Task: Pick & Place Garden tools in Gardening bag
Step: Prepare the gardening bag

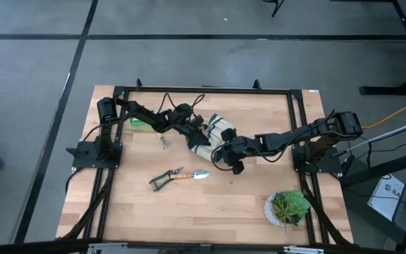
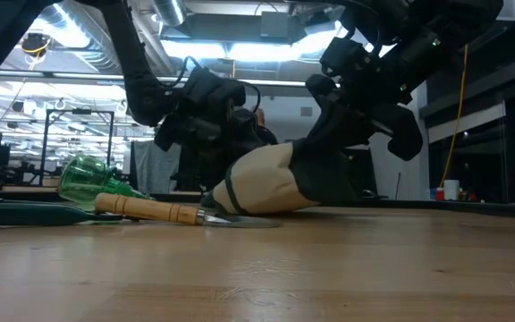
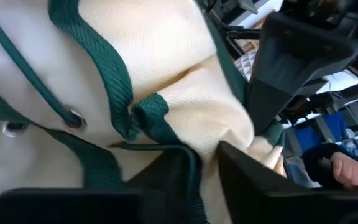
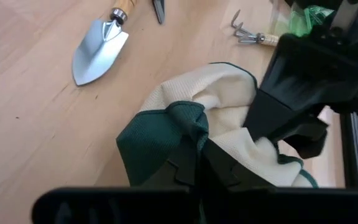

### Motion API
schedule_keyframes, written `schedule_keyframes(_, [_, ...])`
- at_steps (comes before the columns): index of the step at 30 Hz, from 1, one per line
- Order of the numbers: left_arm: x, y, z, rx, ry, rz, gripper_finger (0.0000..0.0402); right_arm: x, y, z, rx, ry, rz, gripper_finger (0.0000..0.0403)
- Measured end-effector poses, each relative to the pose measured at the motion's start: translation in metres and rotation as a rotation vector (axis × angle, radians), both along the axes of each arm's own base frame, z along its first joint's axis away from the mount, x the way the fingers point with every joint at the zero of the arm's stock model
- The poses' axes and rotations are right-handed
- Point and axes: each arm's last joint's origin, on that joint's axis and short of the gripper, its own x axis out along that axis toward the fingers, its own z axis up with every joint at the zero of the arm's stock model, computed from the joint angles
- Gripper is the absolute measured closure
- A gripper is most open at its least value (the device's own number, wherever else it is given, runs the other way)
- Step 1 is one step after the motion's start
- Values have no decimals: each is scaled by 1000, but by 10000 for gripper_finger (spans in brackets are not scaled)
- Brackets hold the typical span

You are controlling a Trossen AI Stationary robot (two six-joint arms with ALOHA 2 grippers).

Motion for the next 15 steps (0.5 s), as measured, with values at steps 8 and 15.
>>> schedule_keyframes(8, [-4,10,0,28,-15,11,396,0,0,-1,46,5,-23,390])
schedule_keyframes(15, [-9,13,10,100,-18,1,398,0,-2,-1,156,6,-72,328])
